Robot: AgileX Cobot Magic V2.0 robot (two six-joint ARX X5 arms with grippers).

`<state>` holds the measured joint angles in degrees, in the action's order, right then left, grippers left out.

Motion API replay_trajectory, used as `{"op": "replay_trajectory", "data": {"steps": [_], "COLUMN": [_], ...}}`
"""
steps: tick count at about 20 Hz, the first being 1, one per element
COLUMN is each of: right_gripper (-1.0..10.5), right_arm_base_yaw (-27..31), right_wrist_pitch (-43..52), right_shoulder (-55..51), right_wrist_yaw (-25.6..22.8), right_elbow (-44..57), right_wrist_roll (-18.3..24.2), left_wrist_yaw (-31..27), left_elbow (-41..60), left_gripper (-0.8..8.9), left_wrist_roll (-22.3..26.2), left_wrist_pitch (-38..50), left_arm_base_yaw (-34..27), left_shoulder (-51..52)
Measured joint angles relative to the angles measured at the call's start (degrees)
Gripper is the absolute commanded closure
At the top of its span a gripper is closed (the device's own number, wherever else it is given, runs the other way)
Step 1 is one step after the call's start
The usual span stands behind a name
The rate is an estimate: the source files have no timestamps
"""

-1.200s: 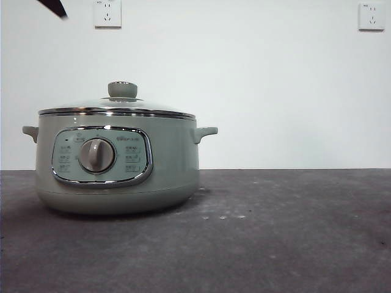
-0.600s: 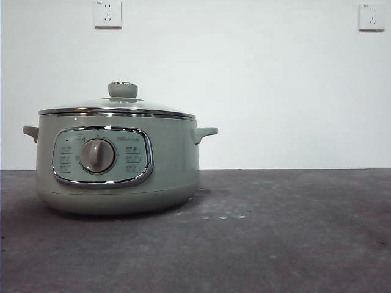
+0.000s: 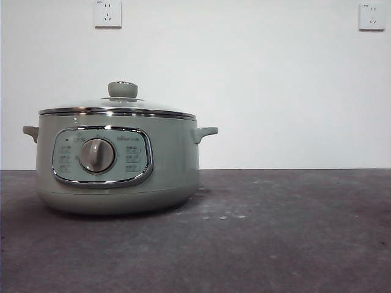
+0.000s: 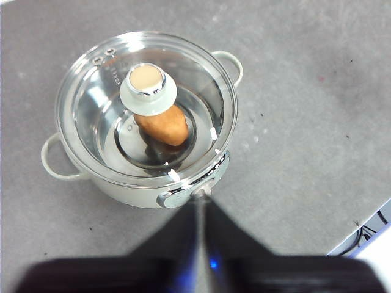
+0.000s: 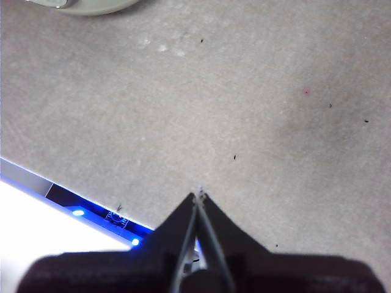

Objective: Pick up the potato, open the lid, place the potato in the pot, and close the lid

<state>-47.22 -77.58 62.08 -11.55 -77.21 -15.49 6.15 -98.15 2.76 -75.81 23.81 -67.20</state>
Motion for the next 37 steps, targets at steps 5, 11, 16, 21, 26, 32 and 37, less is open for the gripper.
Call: {"op": "replay_trajectory", "data": {"steps": [5,11,16,21,26,32,37], "right_gripper": [9.5,9.5,9.5,9.5,9.5,9.5,9.5], "right_arm_base_yaw": [0.00,0.00,0.00,0.00,0.00,0.00,0.00], "right_wrist_pitch": [0.00,0.00,0.00,0.00,0.00,0.00,0.00], "right_shoulder": [0.00,0.00,0.00,0.00,0.00,0.00,-0.02], "right_wrist_yaw": [0.00,0.00,0.00,0.00,0.00,-0.02,0.00], "right_elbow": [0.00,0.00,0.00,0.00,0.00,0.00,0.00], "right_wrist_roll": [0.00,0.00,0.00,0.00,0.00,-0.02,0.00], "left_wrist_yaw": [-2.23,-3.21,-0.81,-0.55,-0.68,-5.05,-5.01], "left_elbow": [0.00,14.27,51.82,85.13,97.09,97.11,97.11], "left_gripper": [8.14,8.14,8.14,8.14,8.14,8.14,8.14], "left_wrist_roll": [2.14,8.94,6.86,-1.31,-2.84,-2.84,-2.78], "left_wrist_pitch": [0.37,13.94,49.86,70.79,73.00,65.68,65.44], "left_arm_base_yaw": [-0.83,-11.10,-19.56,-22.64,-23.32,-26.34,-27.08], "left_shoulder": [-1.81,9.29,30.32,49.59,58.34,64.74,66.86]}}
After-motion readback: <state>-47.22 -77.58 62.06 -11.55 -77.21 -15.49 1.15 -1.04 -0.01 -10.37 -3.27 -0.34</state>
